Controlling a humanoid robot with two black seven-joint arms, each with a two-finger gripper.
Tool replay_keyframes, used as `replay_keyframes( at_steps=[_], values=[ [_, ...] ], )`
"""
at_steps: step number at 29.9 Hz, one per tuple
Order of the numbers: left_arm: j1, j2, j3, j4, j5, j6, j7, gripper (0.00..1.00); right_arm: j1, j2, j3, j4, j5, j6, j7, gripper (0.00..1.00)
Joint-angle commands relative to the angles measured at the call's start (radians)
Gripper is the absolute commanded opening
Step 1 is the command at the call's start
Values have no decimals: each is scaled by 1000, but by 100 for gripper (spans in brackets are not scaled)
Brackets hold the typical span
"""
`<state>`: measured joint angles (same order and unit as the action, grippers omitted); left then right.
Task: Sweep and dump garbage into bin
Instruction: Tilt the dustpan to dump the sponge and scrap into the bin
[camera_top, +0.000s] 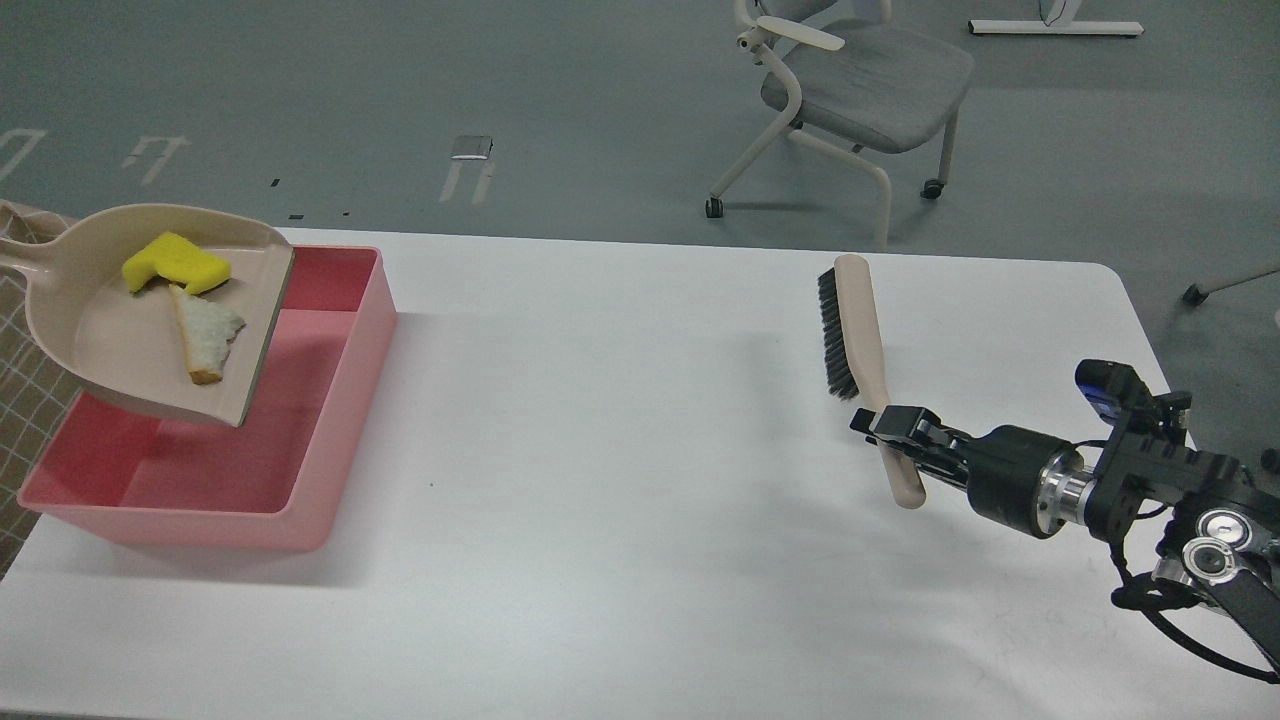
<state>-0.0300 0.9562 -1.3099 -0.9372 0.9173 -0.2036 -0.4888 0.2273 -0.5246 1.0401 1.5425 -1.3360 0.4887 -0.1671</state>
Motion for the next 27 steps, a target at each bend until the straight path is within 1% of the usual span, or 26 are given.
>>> replay_keyframes(
  at_steps=[1, 4, 6, 10, 13, 17, 22, 27],
  values=[
    [-4, 22, 0, 0, 26, 4, 0, 10, 1, 0, 1, 1, 0, 0, 0, 14],
    [-4, 56, 0, 0, 38, 7, 0, 10, 1, 0, 1, -1, 0, 0, 1, 14],
    [-2, 81, 0, 0, 38, 24, 0, 10, 0, 0, 1, -1, 0, 0, 1, 14],
    [-1, 90, 1, 0, 63, 65, 0, 11, -2, 2, 2, -4, 0, 0, 1, 14],
    [-1, 76, 1, -3, 164, 90, 0, 11, -3, 2, 3, -8, -2, 0, 4, 14],
    [-1, 73, 3, -14, 210, 127, 0, 11, 0, 8, 3, -10, -2, 0, 5, 14],
    [-5, 78, 8, -21, 248, 131, 0, 11, 4, 9, 3, -12, -2, 0, 6, 14],
    [-33, 84, 8, -83, 281, 147, 0, 11, 6, 9, 3, -10, -2, 0, 9, 14]
  ],
)
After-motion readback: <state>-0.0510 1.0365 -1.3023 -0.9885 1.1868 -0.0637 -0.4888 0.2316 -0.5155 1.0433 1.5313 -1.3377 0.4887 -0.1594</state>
